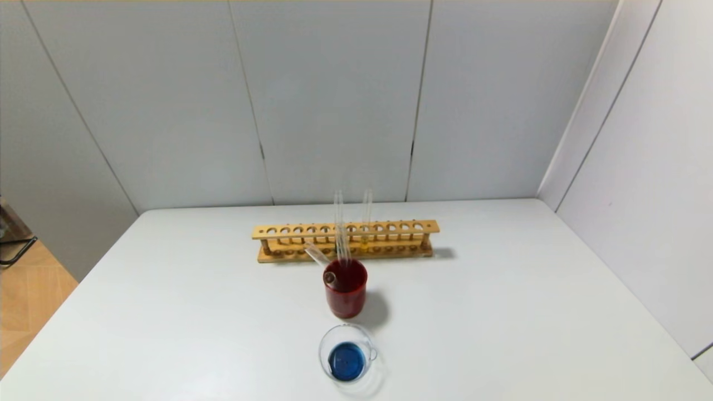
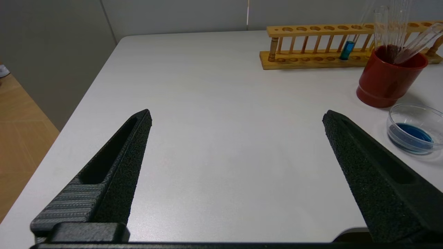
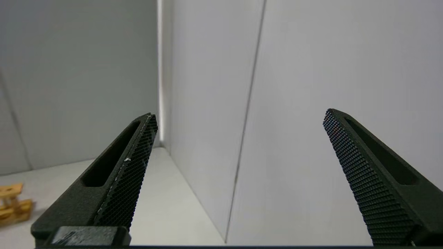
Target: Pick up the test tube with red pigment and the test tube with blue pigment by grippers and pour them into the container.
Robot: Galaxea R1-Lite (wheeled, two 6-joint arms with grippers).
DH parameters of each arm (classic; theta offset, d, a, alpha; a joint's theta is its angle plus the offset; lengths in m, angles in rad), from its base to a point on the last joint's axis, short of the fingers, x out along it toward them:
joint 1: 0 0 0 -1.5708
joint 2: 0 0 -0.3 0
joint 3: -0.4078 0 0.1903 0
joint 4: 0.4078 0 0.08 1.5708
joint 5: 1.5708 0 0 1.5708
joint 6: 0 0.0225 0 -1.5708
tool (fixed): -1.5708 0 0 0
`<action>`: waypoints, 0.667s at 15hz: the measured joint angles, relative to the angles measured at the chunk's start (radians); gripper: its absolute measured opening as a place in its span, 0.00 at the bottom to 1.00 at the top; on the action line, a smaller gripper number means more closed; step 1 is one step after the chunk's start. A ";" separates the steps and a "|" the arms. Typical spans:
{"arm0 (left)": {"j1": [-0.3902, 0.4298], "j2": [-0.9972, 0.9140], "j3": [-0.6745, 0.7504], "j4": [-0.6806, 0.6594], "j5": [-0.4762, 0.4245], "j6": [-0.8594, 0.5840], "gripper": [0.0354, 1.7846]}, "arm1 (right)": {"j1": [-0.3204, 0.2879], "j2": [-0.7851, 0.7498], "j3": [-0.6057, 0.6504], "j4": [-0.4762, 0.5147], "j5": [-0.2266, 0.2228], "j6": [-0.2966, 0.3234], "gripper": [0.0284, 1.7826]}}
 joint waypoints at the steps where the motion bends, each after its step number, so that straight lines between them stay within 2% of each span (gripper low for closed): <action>1: 0.000 0.000 0.000 0.000 0.000 0.000 0.98 | -0.008 -0.047 0.047 -0.001 0.049 0.019 0.98; 3: 0.000 0.000 0.000 0.000 0.000 0.000 0.98 | -0.015 -0.141 0.172 -0.023 0.148 0.061 0.98; 5: 0.000 0.000 0.000 0.000 0.000 0.000 0.98 | -0.018 -0.191 0.333 -0.105 0.191 0.110 0.98; 7: 0.000 0.000 0.000 0.000 0.001 0.000 0.98 | -0.019 -0.214 0.509 -0.195 0.234 0.121 0.98; 8: 0.000 0.000 0.000 0.000 0.000 0.000 0.98 | -0.019 -0.220 0.564 -0.207 0.255 0.134 0.98; 10: 0.000 0.000 0.000 0.000 0.000 0.000 0.98 | -0.020 -0.225 0.594 -0.139 0.326 0.171 0.98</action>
